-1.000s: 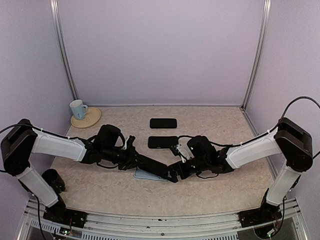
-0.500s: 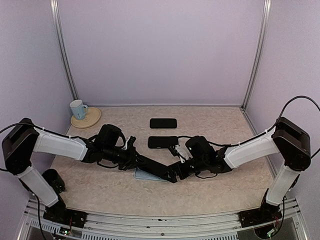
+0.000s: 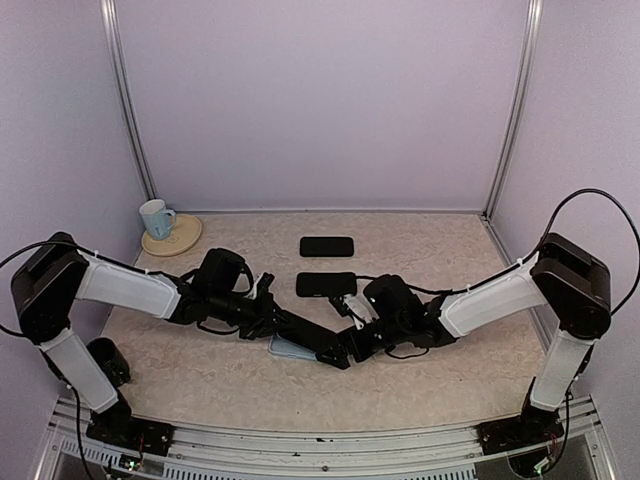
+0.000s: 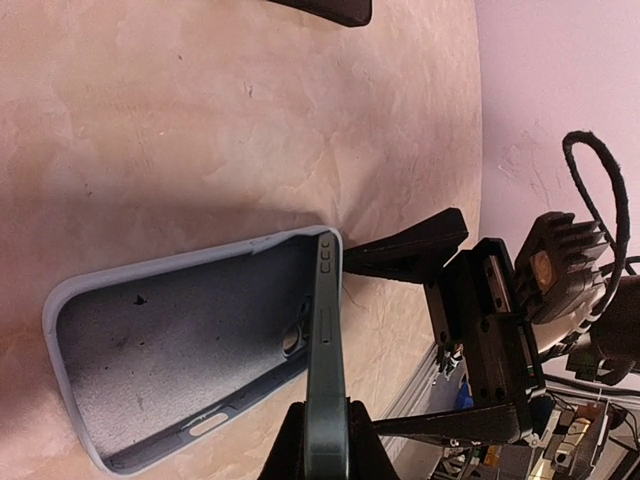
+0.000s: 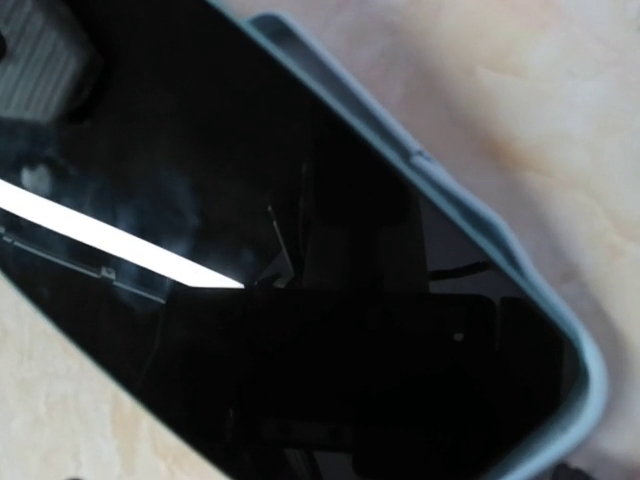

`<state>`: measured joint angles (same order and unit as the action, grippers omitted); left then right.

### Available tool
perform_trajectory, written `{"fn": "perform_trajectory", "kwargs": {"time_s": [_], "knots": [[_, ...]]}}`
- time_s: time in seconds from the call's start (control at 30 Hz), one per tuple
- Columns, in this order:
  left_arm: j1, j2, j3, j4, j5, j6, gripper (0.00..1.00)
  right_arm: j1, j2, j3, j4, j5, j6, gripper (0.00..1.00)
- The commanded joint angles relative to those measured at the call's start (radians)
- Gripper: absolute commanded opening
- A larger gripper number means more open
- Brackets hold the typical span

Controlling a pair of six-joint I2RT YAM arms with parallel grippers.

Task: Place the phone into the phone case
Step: Install the phone into the phone case.

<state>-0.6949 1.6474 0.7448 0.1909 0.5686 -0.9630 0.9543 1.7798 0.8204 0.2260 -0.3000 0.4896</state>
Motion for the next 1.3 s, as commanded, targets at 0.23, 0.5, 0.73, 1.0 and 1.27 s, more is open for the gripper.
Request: {"fn": "perform_trajectory", "kwargs": {"time_s": [0.23, 0.5, 0.73, 1.0, 1.27], "knots": [[0.002, 0.07, 0.037, 0.033, 0.038, 0.053, 0.0, 0.014, 0.064, 0.066, -0.012, -0.037, -0.011, 1.0], [0.003, 0.06, 0.033, 0.038, 0.06, 0.04, 0.0, 0.015, 0.106, 0.115, -0.017, -0.056, -0.017, 1.0], [0.007, 0.038, -0.003, 0.053, 0.043, -0.05, 0.0, 0.016, 0.093, 0.12, -0.032, -0.038, -0.022, 1.0], [0.009, 0.037, -0.042, 0.067, 0.04, -0.086, 0.0, 0.016, 0.071, 0.08, -0.028, -0.025, -0.013, 1.0], [0.013, 0.064, -0.078, 0.088, 0.035, -0.062, 0.0, 0.015, 0.027, 0.071, -0.068, -0.008, -0.039, 1.0]]}}
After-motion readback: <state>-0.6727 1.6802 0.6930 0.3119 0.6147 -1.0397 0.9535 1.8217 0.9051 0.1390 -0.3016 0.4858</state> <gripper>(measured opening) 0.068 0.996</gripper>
